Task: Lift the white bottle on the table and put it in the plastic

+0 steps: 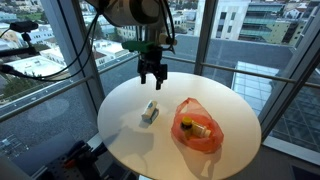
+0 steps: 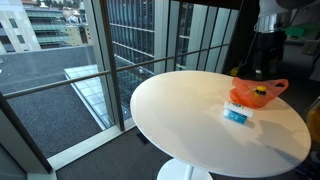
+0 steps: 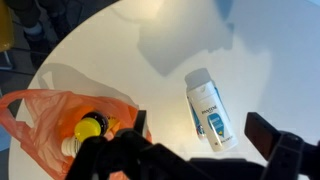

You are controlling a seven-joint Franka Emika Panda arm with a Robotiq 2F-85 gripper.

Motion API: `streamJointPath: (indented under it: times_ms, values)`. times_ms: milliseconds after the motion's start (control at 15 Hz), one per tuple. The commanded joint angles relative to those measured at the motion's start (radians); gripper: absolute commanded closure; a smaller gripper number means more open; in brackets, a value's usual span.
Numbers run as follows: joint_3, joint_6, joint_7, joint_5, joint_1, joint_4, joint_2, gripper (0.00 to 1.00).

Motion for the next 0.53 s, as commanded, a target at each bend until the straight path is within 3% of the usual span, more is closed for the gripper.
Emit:
streamJointPath:
  times_ms: [0, 333, 467]
  values:
    - [0.029, -0.066, -0.044, 0.017, 0.013, -0.032, -0.106, 0.0]
    - [0.053, -0.077, -0.104, 0.064, 0.035, -0.061, -0.206, 0.0]
    - [0.057, -0.073, -0.075, 0.046, 0.034, -0.036, -0.173, 0.0]
